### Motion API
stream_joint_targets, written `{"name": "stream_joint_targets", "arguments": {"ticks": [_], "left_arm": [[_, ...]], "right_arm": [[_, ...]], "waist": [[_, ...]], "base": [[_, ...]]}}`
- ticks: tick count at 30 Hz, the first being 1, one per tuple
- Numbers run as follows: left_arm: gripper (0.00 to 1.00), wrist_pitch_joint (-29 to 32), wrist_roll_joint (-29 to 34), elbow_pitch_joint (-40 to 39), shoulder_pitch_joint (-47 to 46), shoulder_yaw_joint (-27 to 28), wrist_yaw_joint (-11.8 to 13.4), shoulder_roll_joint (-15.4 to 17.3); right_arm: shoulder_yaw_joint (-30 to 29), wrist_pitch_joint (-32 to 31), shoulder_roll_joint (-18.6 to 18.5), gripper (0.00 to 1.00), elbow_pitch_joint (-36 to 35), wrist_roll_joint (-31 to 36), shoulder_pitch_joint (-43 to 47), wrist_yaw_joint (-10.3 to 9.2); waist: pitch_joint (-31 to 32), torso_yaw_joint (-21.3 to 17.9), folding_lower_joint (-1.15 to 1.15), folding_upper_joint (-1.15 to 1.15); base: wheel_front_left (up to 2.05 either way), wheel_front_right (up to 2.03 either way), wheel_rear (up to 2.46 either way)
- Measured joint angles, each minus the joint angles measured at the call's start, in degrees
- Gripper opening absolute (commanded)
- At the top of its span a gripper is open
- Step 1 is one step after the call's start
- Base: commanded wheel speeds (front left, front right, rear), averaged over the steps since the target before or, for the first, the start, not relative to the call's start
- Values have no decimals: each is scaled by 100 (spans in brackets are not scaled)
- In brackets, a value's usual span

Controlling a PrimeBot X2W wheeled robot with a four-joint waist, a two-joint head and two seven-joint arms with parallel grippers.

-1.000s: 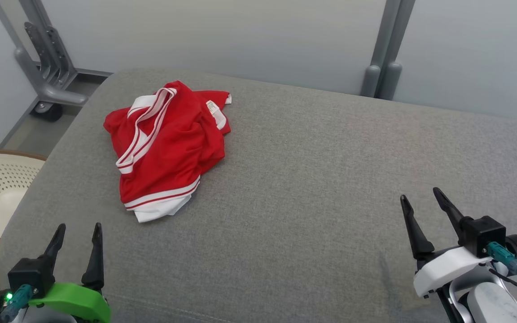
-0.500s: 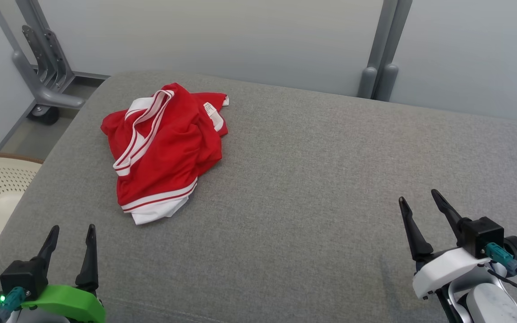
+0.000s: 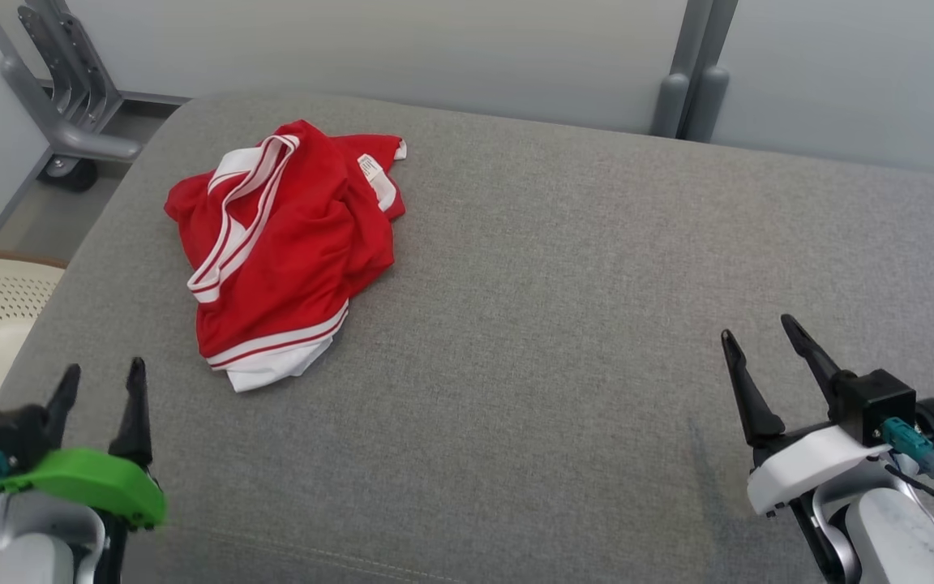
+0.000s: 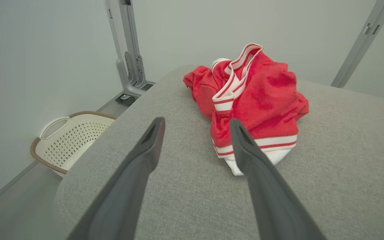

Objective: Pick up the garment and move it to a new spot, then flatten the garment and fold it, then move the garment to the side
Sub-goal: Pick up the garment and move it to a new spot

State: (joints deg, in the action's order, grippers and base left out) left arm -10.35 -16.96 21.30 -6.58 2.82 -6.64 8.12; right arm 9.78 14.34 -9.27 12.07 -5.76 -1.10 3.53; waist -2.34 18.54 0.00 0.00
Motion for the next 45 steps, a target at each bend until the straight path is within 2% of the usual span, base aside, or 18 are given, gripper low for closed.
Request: {"name": "stream_joint_targets", "arguments": {"ticks": [5,13,18,34,35,36,37,40,45], "left_arm": [[100,768,-226,223,-638,-102,-25,57],[100,1597,-465,560,-1622,-170,-48,127],[100,2091,-864,859,-1937,-254,-49,-9],[100,2627,-858,1585,-2548,-186,-52,242],[93,2675,-858,1639,-2579,-187,-52,258],[39,2732,-858,1702,-2612,-202,-52,269],[0,2753,-858,1742,-2638,-240,-52,275],[0,2795,-843,1830,-2722,-336,-63,282],[0,2791,-553,1894,-2872,-503,-66,472]], "right_arm": [[-2,0,-45,100,-52,33,-208,10],[23,0,-154,100,-82,149,-572,69],[14,0,-198,100,-79,188,-717,101],[44,1,-236,100,-24,222,-1048,164],[48,1,-237,100,-9,222,-1055,183],[46,1,-237,100,4,222,-1065,193],[37,1,-240,100,19,222,-1077,193],[13,1,-241,100,70,222,-1113,193],[-25,1,-204,100,135,219,-1127,192]], "waist": [[-306,-25,0,0],[-821,-96,0,0],[-1105,-163,0,0],[-1609,-405,1,0],[-1628,-425,0,0],[-1646,-444,0,0],[-1661,-463,1,0],[-1677,-503,0,0],[-1587,-524,0,0]], "base": [[0,0,0],[0,0,0],[0,0,0],[0,0,0],[0,0,0],[0,0,0],[0,0,0],[0,0,0],[0,0,0]]}}
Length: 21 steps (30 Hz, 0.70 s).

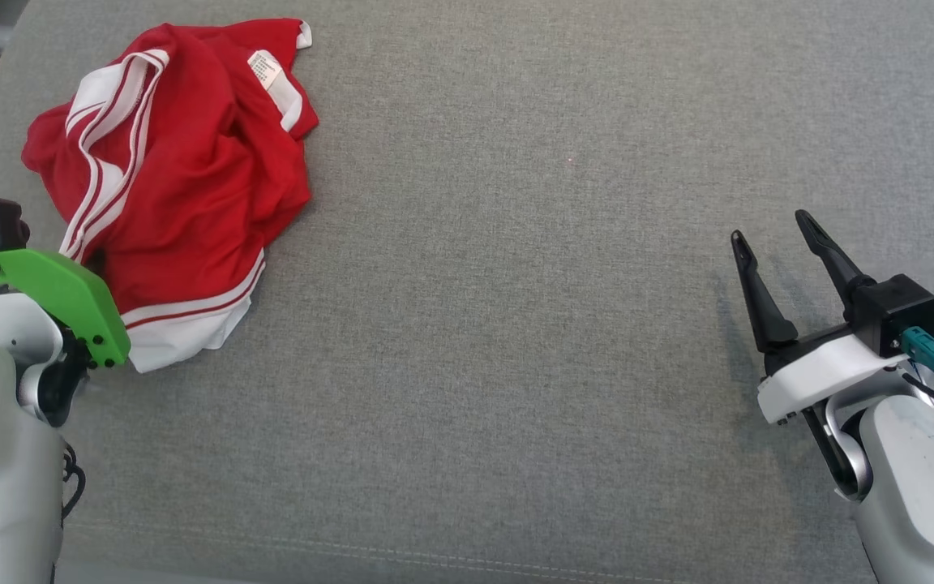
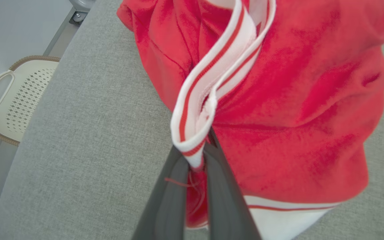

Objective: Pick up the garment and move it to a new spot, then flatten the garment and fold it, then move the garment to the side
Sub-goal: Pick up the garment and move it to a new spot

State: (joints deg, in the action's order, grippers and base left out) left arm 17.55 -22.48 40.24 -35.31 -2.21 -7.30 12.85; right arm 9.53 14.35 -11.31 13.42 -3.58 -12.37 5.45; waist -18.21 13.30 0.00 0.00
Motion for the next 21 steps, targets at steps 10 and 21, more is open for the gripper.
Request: {"name": "stream_joint_targets", "arguments": {"ticks": [10,21], "left_arm": [[0,-479,936,-421,-713,-579,222,76],[0,-915,1274,-783,-1266,-957,277,-79]], "right_arm": [[-65,0,74,100,121,-43,133,-8],[74,0,282,100,199,-47,246,2]], "waist": [[328,96,0,0],[746,38,0,0]], "base": [[0,0,0],[0,0,0]]}}
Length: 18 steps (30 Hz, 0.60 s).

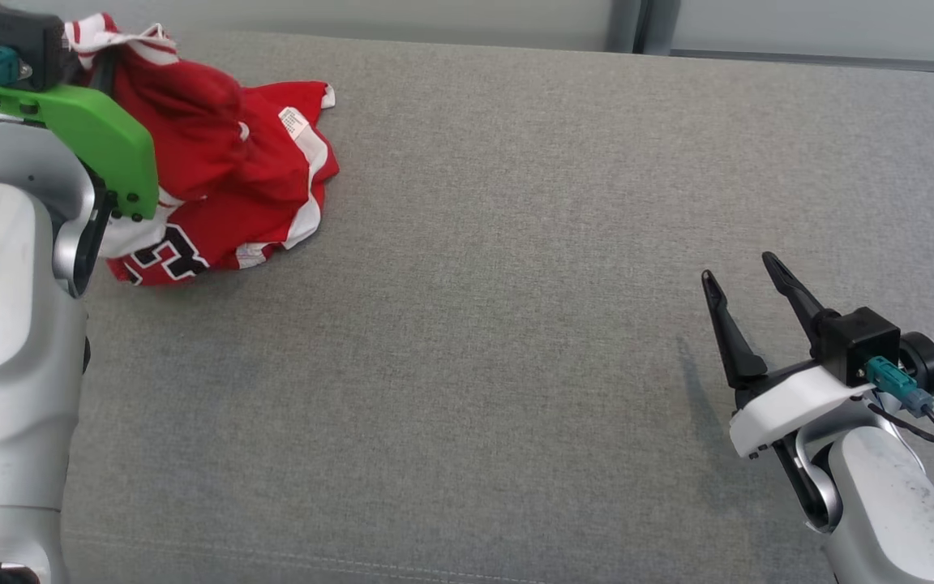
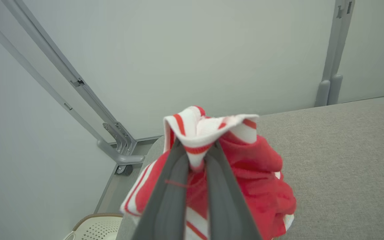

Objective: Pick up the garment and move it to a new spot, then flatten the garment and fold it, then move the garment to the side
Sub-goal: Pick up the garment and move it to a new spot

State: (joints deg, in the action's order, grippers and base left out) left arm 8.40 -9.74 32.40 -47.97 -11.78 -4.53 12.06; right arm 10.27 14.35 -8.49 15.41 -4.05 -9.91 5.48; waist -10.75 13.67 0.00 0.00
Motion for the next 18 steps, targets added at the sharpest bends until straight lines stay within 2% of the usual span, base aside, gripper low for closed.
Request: {"name": "stream_joint_targets", "arguments": {"ticks": [7,18], "left_arm": [[0,-115,94,-122,-361,-169,-7,-141],[0,-77,87,-141,-509,-637,-110,-630]], "right_arm": [[29,0,147,100,31,-18,78,5],[59,0,307,100,64,-63,231,5]], "waist": [[172,-288,0,0],[391,-934,0,0]], "base": [[0,0,0],[0,0,0]]}}
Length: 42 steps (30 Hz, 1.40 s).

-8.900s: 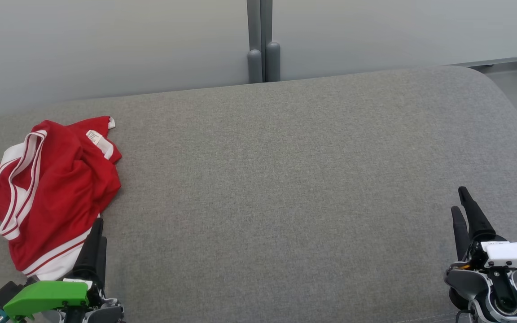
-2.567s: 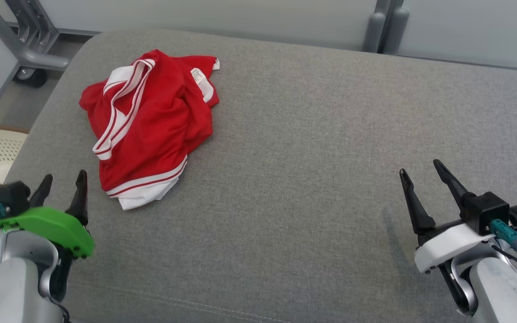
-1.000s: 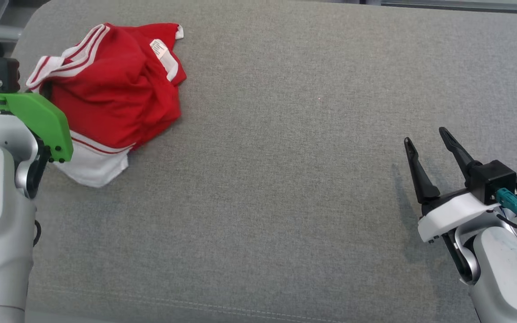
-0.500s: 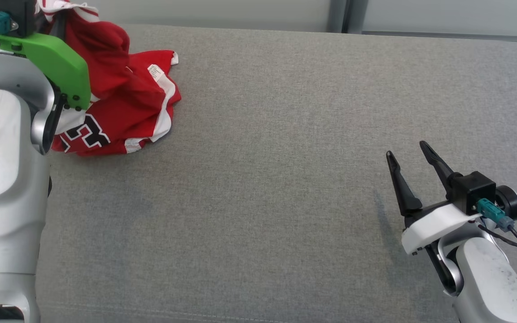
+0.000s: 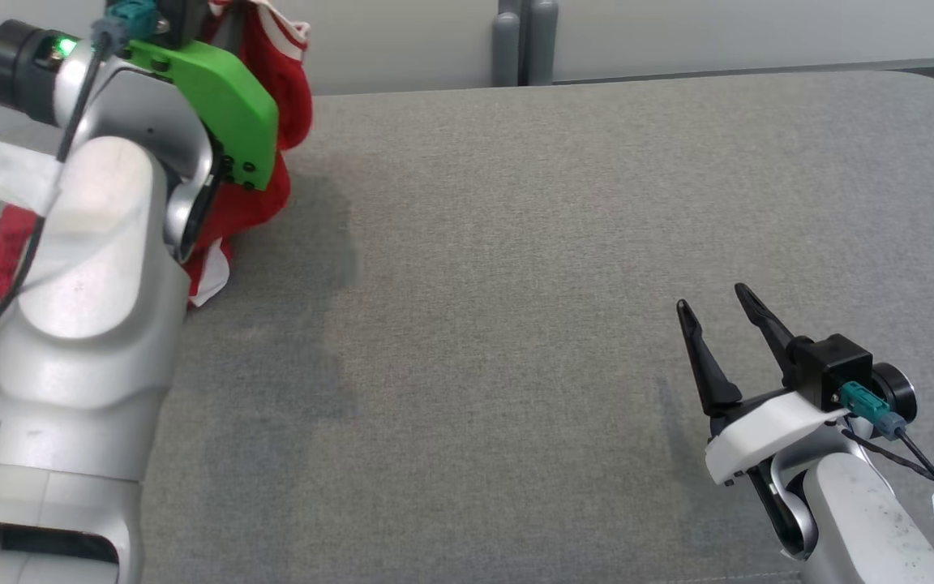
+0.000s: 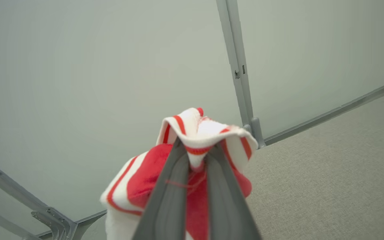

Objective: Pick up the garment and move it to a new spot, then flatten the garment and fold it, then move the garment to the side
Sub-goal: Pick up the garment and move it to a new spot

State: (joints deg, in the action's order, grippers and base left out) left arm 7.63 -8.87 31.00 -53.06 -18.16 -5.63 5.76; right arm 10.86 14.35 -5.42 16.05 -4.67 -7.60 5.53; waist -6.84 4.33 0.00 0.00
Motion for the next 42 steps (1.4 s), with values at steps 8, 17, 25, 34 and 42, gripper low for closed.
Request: {"name": "stream_joint_targets", "arguments": {"ticks": [8,17,25,34,42], "left_arm": [[0,155,-126,79,47,-504,-49,-477],[0,399,-410,211,405,-1312,-101,-483],[0,501,-1113,-87,532,-2413,-151,-422],[0,644,-1467,-380,348,-2997,-141,-383],[0,592,-1330,69,30,-3093,160,-363]], "right_arm": [[11,0,48,100,-27,-9,19,-2],[-87,0,177,100,-233,-154,27,-113],[-112,0,238,100,-374,-292,128,-263],[-12,0,282,100,-522,-480,125,-321],[313,0,302,100,-655,-948,94,-472]], "waist": [[50,-579,0,0],[-1,-1285,0,0],[-179,-1916,0,0],[-447,-2631,0,0],[-734,-3254,0,0]], "base": [[0,0,0],[0,0,0],[0,0,0],[0,0,0],[11,11,11]]}}
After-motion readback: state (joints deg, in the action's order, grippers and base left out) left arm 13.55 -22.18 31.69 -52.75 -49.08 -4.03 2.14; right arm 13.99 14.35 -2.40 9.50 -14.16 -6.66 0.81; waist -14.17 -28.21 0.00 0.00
